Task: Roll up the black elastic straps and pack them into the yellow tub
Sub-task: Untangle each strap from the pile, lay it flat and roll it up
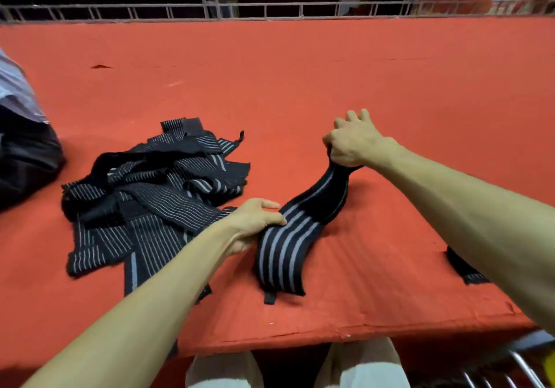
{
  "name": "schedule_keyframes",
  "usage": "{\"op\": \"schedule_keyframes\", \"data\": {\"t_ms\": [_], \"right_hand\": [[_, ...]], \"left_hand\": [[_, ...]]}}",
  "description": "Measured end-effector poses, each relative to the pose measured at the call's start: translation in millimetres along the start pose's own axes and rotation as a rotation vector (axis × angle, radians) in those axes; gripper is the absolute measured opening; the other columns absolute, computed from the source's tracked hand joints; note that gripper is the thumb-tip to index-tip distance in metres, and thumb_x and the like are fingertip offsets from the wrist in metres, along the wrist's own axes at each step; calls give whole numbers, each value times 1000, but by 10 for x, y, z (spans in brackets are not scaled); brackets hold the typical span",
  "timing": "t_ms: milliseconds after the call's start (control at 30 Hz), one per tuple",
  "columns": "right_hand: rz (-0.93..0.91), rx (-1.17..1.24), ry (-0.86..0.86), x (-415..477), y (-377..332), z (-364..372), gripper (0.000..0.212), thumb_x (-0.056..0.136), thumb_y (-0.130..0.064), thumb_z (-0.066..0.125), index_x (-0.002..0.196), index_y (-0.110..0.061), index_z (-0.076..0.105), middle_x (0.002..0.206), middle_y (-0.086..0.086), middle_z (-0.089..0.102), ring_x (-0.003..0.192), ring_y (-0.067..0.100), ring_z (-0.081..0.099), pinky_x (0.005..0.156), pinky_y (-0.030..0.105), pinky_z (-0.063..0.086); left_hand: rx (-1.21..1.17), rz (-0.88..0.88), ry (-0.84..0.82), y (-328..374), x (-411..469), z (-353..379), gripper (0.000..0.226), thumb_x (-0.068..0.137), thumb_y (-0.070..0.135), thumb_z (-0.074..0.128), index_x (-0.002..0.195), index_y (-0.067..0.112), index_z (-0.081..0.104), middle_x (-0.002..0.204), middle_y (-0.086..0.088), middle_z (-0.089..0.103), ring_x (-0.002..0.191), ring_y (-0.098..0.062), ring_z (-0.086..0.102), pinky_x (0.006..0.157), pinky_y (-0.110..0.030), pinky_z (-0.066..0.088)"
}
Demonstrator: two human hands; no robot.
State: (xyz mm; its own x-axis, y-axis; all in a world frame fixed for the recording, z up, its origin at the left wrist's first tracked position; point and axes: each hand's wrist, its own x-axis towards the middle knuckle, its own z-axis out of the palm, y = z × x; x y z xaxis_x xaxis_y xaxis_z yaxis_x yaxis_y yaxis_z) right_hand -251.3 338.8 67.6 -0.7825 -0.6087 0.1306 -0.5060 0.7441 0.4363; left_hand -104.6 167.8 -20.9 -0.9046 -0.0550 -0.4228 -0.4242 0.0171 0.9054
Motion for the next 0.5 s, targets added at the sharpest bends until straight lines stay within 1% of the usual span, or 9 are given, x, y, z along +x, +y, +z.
{"op": "schedule_keyframes", "data": {"t_ms": [33, 67, 133, 167, 267, 333, 400, 433, 500], "right_hand": [[-46, -49, 4, 139, -73, 58, 34, 91, -21, 44, 118, -26, 65, 116, 11, 54, 113, 33, 44, 95, 40, 30], [-95, -90, 11, 258, -149, 110, 34, 90, -21, 46, 117, -26, 65, 115, 10, 54, 112, 33, 45, 94, 40, 30], [-192, -133, 39, 490, -311, 257, 32, 91, -18, 47, 116, -25, 66, 115, 9, 53, 111, 32, 45, 92, 40, 31], [-222, -127, 58, 555, -389, 326, 31, 92, -18, 46, 116, -24, 66, 116, 9, 53, 112, 33, 44, 92, 41, 31], [-253, 62, 50, 674, -619, 562, 34, 94, -20, 44, 124, -26, 61, 129, 7, 48, 117, 32, 40, 94, 43, 30], [-179, 331, 33, 662, -696, 710, 40, 94, -21, 45, 133, -26, 53, 139, 7, 40, 122, 32, 40, 99, 43, 33], [26, 702, 1, 591, -689, 850, 38, 93, -20, 48, 131, -14, 52, 132, 13, 46, 120, 35, 47, 100, 42, 39], [152, 822, -35, 521, -669, 913, 33, 93, -21, 48, 123, -8, 54, 126, 17, 52, 116, 36, 51, 96, 40, 42], [349, 922, -137, 354, -615, 1036, 27, 95, -28, 46, 95, -4, 59, 110, 24, 63, 104, 38, 59, 78, 36, 44]], "left_hand": [[-12, -28, -29, -52, 66, -3, 56, 68, 4, 68, 123, -3, 55, 110, -22, 68, 92, -24, 67, 84, -33, 54], [-11, -44, -54, -104, 127, -3, 55, 71, 1, 64, 124, -5, 55, 114, -23, 67, 96, -26, 67, 87, -34, 54], [16, -53, -102, -215, 267, -13, 37, 81, -7, 54, 117, -5, 61, 111, -21, 68, 95, -25, 66, 93, -38, 52], [44, -48, -115, -255, 300, -8, 34, 84, -8, 50, 115, -2, 63, 109, -20, 69, 94, -25, 66, 94, -39, 51], [77, -15, -100, -354, 410, 12, 39, 84, -9, 48, 117, 7, 62, 103, -11, 73, 90, -20, 69, 86, -34, 56], [29, 6, -60, -390, 428, 29, 39, 84, -11, 48, 116, 7, 61, 94, -6, 73, 84, -17, 69, 77, -28, 56], [-7, 22, -33, -412, 431, 39, 36, 84, -12, 47, 112, 6, 59, 85, -4, 72, 77, -15, 68, 71, -26, 56], [-20, 26, -21, -414, 419, 46, 35, 84, -12, 47, 112, 5, 59, 84, -4, 71, 76, -15, 68, 71, -27, 56], [-31, 34, 5, -406, 385, 69, 35, 84, -12, 47, 113, 4, 58, 84, -5, 71, 76, -16, 67, 75, -30, 55]]}}
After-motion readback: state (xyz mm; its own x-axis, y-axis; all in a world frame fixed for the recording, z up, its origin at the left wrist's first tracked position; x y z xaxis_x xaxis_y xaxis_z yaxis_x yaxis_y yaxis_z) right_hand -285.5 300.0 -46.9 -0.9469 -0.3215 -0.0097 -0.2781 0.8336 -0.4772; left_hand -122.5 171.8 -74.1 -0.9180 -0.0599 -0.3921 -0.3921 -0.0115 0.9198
